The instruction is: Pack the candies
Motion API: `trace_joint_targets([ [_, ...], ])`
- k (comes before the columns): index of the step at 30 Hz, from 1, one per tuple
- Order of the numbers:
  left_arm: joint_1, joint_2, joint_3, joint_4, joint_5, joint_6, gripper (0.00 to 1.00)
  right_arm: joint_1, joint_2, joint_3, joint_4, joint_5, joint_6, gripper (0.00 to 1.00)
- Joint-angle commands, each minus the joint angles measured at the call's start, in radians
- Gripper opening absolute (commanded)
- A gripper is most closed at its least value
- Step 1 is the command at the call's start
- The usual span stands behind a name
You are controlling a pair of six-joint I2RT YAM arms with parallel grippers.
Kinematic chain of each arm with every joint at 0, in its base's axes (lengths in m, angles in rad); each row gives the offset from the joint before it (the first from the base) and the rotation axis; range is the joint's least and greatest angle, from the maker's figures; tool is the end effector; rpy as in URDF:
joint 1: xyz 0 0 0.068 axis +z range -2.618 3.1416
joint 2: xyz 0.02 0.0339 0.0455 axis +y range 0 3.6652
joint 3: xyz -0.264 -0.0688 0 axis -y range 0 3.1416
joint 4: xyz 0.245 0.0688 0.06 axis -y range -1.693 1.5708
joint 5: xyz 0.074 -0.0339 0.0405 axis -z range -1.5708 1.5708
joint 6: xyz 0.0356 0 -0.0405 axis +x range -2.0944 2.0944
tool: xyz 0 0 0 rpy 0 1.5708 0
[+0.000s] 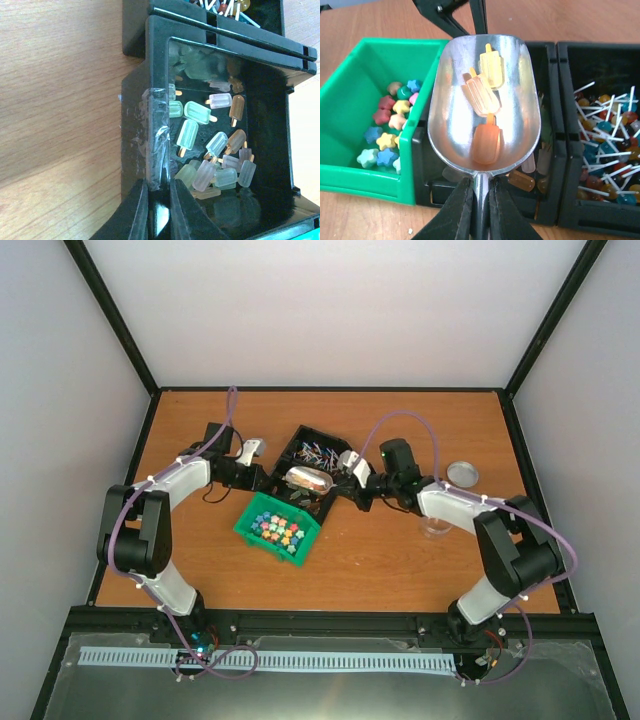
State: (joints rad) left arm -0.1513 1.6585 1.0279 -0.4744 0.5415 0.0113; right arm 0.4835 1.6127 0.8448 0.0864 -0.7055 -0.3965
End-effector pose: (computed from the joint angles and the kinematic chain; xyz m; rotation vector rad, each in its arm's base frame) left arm 0.3169 -0.0669 0.1871 0.3841 2.5931 -0.7676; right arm 0.2792 0.1727 0.1866 -1.2590 1.7875 0.8367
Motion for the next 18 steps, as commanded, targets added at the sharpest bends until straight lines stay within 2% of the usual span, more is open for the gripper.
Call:
trace_joint_targets([
  [1,0.013,0.008,0.034,0.01,-0.018,0.027,0.01,-0.051,-0.078,0.037,-0.088,-0.093,-0.046,0.03],
  [8,0.014,0.006,0.031,0.008,-0.014,0.03,0.01,-0.2,-0.183,0.121,-0.51,-0.17,-0.288,0.03],
  [18,0.015,0.0,0.029,0.004,-0.019,0.038,0.01,-0.505,-0.344,0.112,-0.882,-0.251,-0.586,0.03],
])
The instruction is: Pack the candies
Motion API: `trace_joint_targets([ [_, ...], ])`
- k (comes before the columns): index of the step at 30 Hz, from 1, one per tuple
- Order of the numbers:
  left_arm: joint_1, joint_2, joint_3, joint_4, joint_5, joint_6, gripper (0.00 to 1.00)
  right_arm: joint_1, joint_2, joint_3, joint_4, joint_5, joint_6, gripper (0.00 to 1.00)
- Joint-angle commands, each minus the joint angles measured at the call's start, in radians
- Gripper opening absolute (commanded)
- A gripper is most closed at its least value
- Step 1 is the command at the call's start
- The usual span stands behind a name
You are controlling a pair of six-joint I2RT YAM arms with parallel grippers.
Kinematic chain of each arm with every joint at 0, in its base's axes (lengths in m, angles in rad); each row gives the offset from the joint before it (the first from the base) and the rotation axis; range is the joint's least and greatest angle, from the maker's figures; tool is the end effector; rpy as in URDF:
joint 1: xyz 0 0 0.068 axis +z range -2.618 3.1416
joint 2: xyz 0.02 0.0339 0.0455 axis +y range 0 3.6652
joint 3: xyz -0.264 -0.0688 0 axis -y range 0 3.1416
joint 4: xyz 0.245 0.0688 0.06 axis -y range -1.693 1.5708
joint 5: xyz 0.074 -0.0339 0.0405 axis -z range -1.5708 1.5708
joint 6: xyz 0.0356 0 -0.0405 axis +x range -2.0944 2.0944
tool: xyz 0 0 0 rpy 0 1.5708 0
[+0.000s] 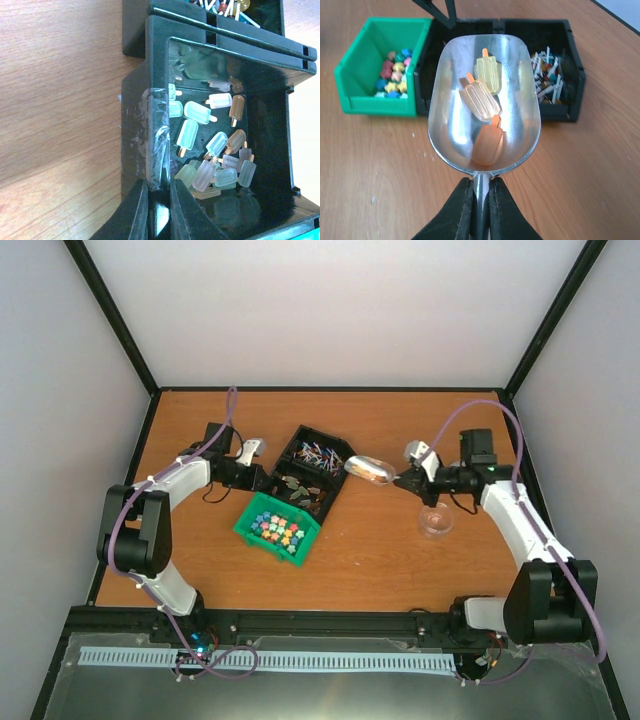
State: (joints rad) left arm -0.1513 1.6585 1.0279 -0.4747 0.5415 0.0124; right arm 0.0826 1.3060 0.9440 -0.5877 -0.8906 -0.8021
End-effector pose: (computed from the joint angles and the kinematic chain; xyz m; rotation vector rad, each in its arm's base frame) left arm 0.3168 -0.0669 0.1871 0.3854 2.5929 -0.7673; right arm 0.2542 0.0488 0.2593 -1.2300 1.8200 0.7246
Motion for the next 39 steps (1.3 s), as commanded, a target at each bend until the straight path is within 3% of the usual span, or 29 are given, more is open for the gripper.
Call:
trace_joint_targets([
  [1,0.015,0.0,0.028,0.003,-0.018,0.038,0.01,-0.144,-0.042,0.016,-0.249,-0.073,-0.229,0.03],
  [17,0.015,-0.009,0.024,0.002,-0.023,0.042,0.01,-0.806,0.055,0.133,-0.904,-0.03,-1.042,0.03],
  [23,0.015,0.005,0.027,0.007,-0.013,0.035,0.01,-0.901,0.032,0.104,-0.916,0.052,-1.111,0.03],
  [39,0.015,0.006,0.026,0.015,0.007,0.028,0.01,-0.915,-0.066,0.064,-0.819,0.233,-1.022,0.03],
])
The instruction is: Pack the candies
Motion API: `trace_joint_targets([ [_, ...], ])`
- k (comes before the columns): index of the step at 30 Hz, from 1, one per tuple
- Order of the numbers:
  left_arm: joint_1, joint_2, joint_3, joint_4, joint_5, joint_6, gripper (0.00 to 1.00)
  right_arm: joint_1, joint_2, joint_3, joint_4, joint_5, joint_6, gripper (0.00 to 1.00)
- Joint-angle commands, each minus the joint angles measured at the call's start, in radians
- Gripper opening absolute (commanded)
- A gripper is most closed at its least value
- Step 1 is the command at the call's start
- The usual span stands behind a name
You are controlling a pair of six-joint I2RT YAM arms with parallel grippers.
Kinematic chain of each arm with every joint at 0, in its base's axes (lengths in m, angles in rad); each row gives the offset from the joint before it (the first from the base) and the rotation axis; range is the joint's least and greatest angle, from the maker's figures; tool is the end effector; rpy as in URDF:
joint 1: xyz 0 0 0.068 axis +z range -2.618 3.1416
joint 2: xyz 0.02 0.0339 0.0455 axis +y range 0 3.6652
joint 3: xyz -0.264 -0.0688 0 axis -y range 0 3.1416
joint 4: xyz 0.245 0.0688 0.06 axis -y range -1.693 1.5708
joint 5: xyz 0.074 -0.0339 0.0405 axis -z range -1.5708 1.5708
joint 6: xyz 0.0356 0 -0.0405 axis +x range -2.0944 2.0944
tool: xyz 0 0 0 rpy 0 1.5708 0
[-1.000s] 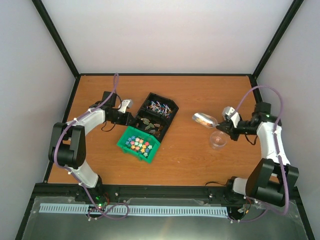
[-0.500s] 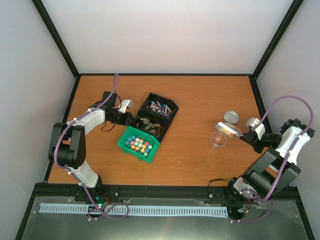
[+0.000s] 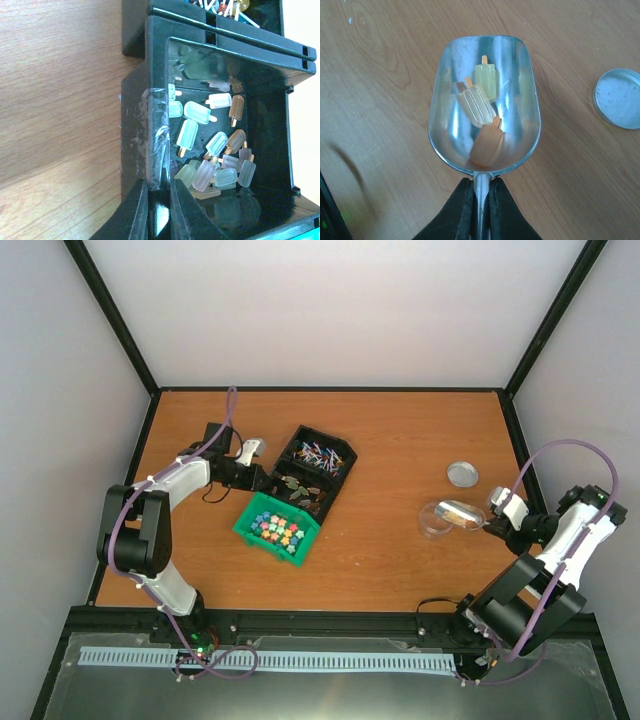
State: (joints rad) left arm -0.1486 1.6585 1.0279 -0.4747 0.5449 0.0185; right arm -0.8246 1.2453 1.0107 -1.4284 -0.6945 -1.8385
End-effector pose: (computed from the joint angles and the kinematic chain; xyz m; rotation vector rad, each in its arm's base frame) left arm 0.3170 -0.0661 0.1872 0.3905 2.5896 -0.7688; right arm 0.1379 -0.1156 0.2641 -1.1626 2.1783 0.3224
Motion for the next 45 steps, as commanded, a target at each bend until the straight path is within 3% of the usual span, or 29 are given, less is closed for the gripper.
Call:
trace_joint_targets([
  [1,0.012,0.008,0.027,0.015,0.004,0.021,0.01,-0.007,-0.002,-0.002,0.023,0.044,0.021,0.03],
  [25,0.012,0.029,0.037,0.023,0.02,0.009,0.01,0.175,-0.018,-0.031,0.202,0.267,0.261,0.03],
  [45,0.012,0.047,0.038,0.029,0.028,0.005,0.01,0.299,-0.046,0.032,0.182,0.363,0.336,0.03],
])
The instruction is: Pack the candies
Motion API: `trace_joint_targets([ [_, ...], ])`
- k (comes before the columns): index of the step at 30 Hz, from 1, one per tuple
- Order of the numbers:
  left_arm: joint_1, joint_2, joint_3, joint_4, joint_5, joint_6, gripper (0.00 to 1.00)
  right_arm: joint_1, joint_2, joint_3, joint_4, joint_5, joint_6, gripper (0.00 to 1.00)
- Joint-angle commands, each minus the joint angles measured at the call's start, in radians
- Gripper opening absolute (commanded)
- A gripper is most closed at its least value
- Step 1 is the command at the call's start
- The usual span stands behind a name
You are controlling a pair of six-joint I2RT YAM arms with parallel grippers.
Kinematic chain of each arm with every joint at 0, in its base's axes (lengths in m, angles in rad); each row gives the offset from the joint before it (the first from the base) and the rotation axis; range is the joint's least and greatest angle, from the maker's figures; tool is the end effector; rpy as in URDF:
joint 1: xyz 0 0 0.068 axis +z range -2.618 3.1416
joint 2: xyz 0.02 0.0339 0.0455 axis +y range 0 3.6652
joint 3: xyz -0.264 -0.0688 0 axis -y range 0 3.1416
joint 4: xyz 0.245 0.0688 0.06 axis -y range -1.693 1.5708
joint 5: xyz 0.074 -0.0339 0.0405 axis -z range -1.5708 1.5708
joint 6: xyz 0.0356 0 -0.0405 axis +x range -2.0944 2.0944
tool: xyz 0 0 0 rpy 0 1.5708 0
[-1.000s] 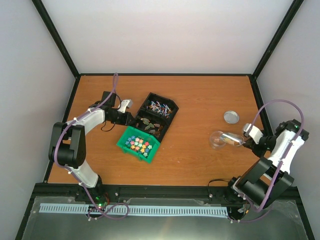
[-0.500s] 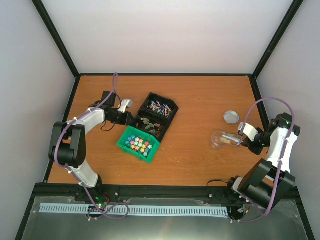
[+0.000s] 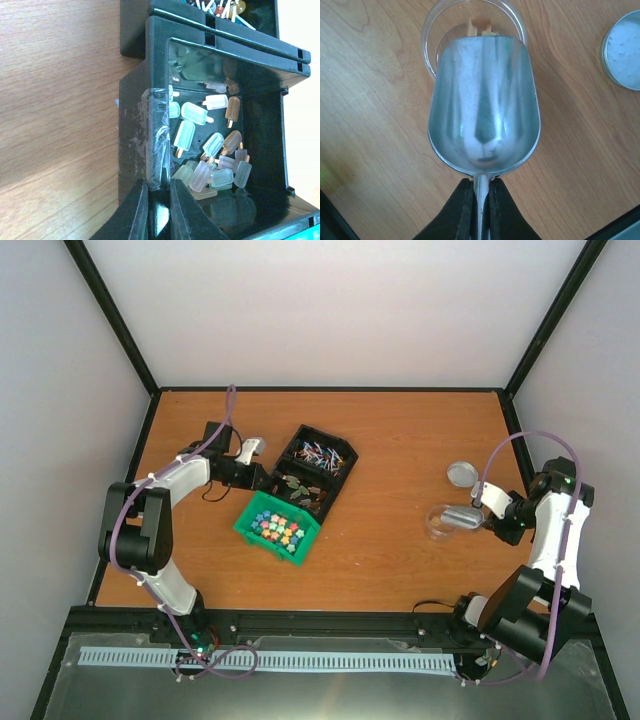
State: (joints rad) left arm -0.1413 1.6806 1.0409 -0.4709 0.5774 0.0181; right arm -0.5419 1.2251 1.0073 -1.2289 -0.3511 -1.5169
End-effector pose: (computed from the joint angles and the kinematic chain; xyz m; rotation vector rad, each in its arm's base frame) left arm 0.3214 -0.0653 0.1848 0.3884 2.5847 -0.8105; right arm 0.1742 -0.0906 0.2609 -1.3272 2.4380 0.1059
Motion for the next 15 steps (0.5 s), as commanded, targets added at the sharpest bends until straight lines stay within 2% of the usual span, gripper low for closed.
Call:
trace_joint_targets([
  [1,0.005,0.023,0.025,0.026,-0.004,0.005,0.01,0.018,-0.027,0.04,-0.021,0.02,0.015,0.03],
  [11,0.005,0.019,0.024,0.021,-0.013,0.007,0.01,0.024,-0.053,0.067,-0.056,0.031,-0.007,0.03],
  [15,0.005,0.023,0.025,0.021,-0.011,0.005,0.01,0.033,-0.051,0.114,-0.092,-0.064,0.022,0.03],
])
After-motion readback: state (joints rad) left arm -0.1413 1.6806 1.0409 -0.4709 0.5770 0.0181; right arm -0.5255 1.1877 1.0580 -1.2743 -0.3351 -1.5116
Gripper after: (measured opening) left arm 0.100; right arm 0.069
